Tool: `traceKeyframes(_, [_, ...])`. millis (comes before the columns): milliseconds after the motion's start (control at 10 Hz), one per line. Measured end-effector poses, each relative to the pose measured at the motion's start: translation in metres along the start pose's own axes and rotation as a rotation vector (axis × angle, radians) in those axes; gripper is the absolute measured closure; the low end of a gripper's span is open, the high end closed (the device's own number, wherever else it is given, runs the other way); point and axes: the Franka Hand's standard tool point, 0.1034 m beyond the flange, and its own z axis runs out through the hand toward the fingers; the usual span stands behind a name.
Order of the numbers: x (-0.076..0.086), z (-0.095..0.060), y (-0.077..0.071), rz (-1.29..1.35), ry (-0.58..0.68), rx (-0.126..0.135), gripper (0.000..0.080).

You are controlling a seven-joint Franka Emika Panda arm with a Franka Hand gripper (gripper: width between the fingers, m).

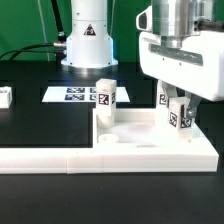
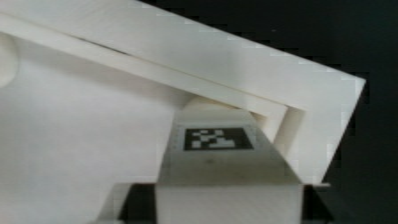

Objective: Assemble square table

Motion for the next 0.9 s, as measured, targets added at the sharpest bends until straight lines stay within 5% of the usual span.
traceKeyframes(500, [-0.0006,0.0,-0.0009,0.139,-0.024,0.004,0.0509])
traceKeyframes(700, [-0.004,0.0004,-0.001,0.094,-0.024,0.003,0.0213])
traceKeyframes(900, [-0.0078,0.001,0.0008,-0.148,-0.023,-0.009,0.0155])
